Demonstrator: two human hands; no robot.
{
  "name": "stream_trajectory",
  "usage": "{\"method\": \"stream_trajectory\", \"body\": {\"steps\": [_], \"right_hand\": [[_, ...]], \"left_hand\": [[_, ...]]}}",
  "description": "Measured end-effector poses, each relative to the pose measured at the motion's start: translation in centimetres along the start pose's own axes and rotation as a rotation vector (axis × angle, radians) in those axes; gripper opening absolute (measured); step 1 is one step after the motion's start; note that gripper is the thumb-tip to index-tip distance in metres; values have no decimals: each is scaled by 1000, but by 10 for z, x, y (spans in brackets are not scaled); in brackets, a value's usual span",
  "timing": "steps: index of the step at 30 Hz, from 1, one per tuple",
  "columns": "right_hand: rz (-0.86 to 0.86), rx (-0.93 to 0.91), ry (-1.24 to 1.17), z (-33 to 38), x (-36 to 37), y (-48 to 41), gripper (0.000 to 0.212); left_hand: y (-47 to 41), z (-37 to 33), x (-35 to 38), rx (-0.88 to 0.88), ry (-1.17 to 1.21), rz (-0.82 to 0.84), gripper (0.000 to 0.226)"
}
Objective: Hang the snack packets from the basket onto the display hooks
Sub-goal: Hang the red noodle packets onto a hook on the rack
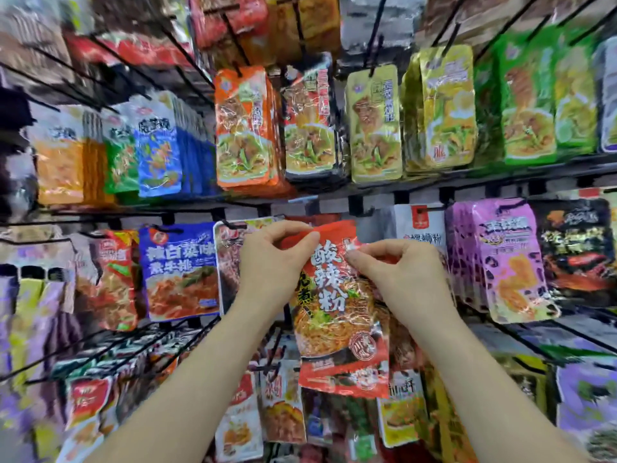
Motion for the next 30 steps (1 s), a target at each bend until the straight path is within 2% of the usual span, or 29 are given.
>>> {"method": "stream_trajectory", "body": {"steps": [8,15,19,24,26,30], "right_hand": [[-60,26,44,0,19,-22,22],[-64,48,12,-4,19,-21,20],[-55,40,29,-4,21,-19,20],[-59,19,85,-3,25,-18,20],[-67,4,119,-3,26,-18,20],[-67,-27,187,-5,25,-20,19]], "left_hand": [[-27,15,-1,20,56,-14,11],[-36,25,-1,256,-31,4,23],[-40,31,-7,414,-176,-17,17],[-45,45,-8,559,-480,37,18],[-44,47,-9,601,-593,37,27],[-29,44,-12,632,-852,112,62]]}}
Point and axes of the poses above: each hand's wrist, its own y-axis away from the middle knuckle, its own x-axis out of the palm, z = x × y, the point moved 1 cm from there along -y, towards the middle knuckle, and after that the axes turned 6 degrees about z, right-handed, at the moved point
